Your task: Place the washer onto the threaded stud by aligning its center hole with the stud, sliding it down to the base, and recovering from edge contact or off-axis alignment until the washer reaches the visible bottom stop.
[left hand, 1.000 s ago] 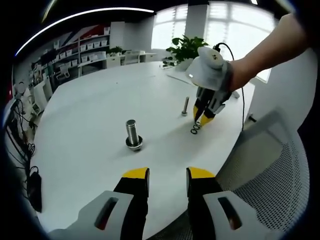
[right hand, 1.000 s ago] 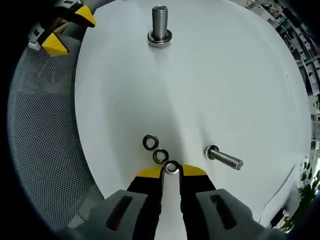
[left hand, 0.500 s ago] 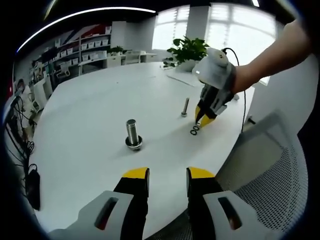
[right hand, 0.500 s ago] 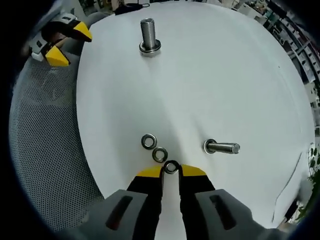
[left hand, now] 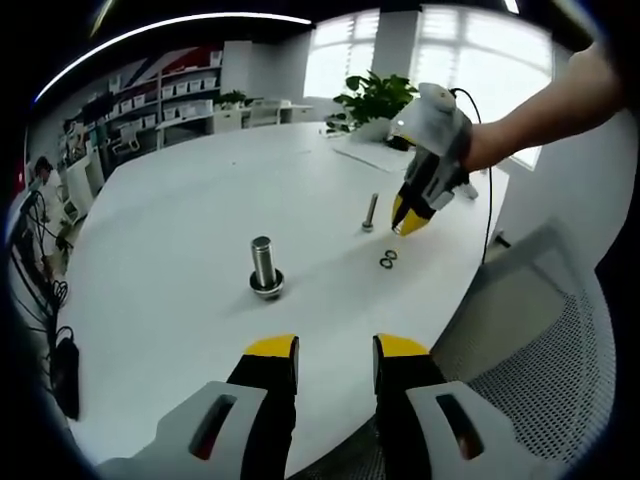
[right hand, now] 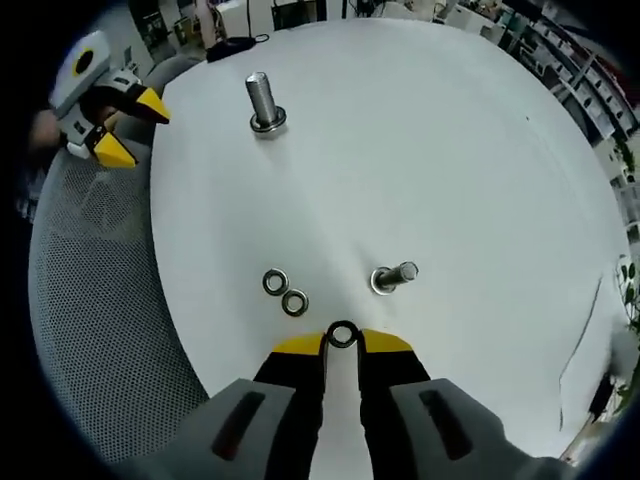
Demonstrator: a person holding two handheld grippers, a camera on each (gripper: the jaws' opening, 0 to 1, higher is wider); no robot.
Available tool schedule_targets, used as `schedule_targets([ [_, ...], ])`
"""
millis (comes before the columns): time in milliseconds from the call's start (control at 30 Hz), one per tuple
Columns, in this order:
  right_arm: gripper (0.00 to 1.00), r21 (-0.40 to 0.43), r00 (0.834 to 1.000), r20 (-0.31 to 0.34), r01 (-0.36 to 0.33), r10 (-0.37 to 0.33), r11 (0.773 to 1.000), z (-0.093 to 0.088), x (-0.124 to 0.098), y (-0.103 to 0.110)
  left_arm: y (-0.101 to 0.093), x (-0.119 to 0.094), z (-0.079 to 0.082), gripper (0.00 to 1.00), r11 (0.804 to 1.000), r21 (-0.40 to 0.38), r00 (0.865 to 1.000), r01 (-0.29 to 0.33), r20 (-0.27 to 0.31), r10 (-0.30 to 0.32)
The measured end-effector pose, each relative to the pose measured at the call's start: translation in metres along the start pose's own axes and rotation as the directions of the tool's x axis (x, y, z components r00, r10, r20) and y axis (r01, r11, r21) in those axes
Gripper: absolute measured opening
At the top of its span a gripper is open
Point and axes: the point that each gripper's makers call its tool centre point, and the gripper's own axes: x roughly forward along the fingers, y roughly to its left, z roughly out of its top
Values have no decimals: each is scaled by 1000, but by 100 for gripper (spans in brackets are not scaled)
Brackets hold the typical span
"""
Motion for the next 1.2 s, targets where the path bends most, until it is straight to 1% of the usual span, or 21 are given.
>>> schedule_targets([
  [133, 14, 16, 1000, 21, 2, -3, 1000, 5, -5, -5, 0, 0, 0, 28, 1000, -1, 1000, 0, -2, 0],
  [433, 14, 5, 998, 56, 15, -15, 1000, 17, -19, -17, 0, 1, -2, 28, 1000, -4, 1000, 0, -5, 0],
  [633, 14, -5, 996, 90, 23, -22, 1000, 31, -28, -23, 0, 1, -2, 28, 1000, -3, 1000, -2, -7, 2],
  [767, 14, -13, 995, 93, 23, -21, 1000, 36, -28, -24, 0, 2, -3, 28, 1000, -5, 1000, -1, -9, 1],
  [1033, 14, -29, 996, 88, 24, -22, 999, 37, -28, -24, 1, 2, -3, 28, 1000, -8, 1000, -4, -8, 4],
  [1200, 14, -33, 995, 97, 23, -19, 999, 46, -28, -26, 0, 1, -2, 28, 1000, -6, 1000, -3, -9, 3],
])
